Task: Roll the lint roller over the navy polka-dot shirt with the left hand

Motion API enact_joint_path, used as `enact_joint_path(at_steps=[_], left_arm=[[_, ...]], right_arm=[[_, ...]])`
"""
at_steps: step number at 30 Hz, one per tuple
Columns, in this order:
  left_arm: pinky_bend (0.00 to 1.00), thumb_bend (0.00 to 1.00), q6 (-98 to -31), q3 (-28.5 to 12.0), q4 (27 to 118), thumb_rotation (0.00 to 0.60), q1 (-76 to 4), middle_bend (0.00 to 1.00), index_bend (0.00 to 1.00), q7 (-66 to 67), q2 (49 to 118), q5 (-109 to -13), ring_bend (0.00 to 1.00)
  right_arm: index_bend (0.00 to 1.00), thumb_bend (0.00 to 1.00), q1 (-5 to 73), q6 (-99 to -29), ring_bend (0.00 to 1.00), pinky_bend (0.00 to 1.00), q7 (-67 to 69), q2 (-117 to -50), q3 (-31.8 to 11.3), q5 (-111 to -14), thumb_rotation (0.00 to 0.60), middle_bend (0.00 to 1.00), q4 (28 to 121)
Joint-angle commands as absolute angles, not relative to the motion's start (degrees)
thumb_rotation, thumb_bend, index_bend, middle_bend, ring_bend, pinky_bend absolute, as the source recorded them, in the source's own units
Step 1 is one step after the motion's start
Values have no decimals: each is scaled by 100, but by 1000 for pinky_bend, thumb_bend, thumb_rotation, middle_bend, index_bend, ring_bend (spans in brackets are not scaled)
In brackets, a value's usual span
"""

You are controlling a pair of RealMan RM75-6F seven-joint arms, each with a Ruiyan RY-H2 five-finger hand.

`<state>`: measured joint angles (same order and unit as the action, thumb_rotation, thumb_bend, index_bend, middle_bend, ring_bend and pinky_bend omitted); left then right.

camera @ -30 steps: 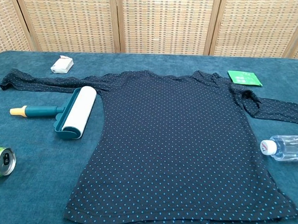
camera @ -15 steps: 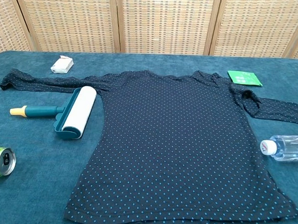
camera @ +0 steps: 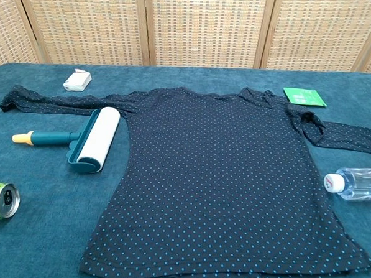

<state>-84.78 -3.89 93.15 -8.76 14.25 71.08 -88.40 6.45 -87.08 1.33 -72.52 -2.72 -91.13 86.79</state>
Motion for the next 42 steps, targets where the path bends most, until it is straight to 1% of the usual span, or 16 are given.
enact_joint_path(at_steps=[1,3,5,6,8,9,11,13,15,17,22,26,34,36,39,42], left_arm=[[362,181,-8218,-725,9244,600,-1194,4,0,1181,7157,-8618,158],[445,185,-7870,-878,9228,600,-1401,42,0,1120,7117,-8358,269],[519,184,-7625,-1034,9170,600,-1586,124,2,1220,7133,-8107,379],[538,185,-7514,-1100,9115,600,-1677,159,9,1326,7158,-7995,408],[585,185,-7321,-1174,9060,600,-1812,284,54,1481,7191,-7802,479],[597,185,-7135,-1214,9021,600,-1916,330,78,1559,7200,-7664,501],[618,185,-6838,-1271,8998,600,-2075,454,139,1638,7192,-7432,550],[627,184,-6452,-1309,8920,600,-2274,536,167,1692,7200,-7173,579],[635,184,-6129,-1349,8793,600,-2469,597,206,1781,7240,-6927,610],[646,184,-5982,-1364,8700,600,-2580,654,265,1852,7283,-6795,641],[673,187,-5561,-1415,8339,600,-2940,733,390,2042,7488,-6369,689],[692,193,-5322,-1398,8039,600,-3182,774,447,2266,7637,-6082,716],[695,197,-5003,-1261,7677,600,-3535,779,463,2709,7875,-5627,718],[695,220,-4929,-1209,7583,600,-3608,779,465,2799,7950,-5535,718],[695,304,-4866,-1145,7489,600,-3684,779,464,2852,8060,-5445,718],[695,325,-4842,-1101,7420,600,-3732,780,463,2871,8134,-5407,718]], right_arm=[[0,64,643,-8712,0,0,137,-7262,-285,-9092,600,0,8669],[0,65,646,-8696,0,0,142,-7270,-294,-9064,600,0,8652],[0,65,651,-8660,0,0,158,-7273,-302,-9023,600,0,8636],[0,65,657,-8639,0,0,159,-7278,-307,-9002,600,0,8622],[0,65,666,-8602,0,0,166,-7288,-313,-8969,600,0,8599],[0,64,676,-8565,0,0,169,-7297,-317,-8940,600,0,8584],[0,64,692,-8517,0,0,163,-7314,-323,-8907,600,0,8557],[0,64,708,-8461,0,0,152,-7337,-321,-8874,600,0,8523],[0,64,724,-8428,0,0,138,-7360,-330,-8849,600,0,8492],[0,64,729,-8411,0,0,132,-7372,-338,-8825,600,0,8474],[0,64,746,-8338,0,0,131,-7400,-370,-8720,600,0,8411],[0,65,756,-8307,0,0,123,-7417,-387,-8675,600,0,8374],[0,64,775,-8243,0,0,122,-7445,-409,-8595,600,0,8310],[0,64,780,-8230,0,0,125,-7447,-410,-8586,600,0,8301],[0,64,783,-8219,0,0,133,-7451,-406,-8583,600,0,8293],[0,64,788,-8213,0,0,137,-7455,-406,-8583,600,0,8286]])
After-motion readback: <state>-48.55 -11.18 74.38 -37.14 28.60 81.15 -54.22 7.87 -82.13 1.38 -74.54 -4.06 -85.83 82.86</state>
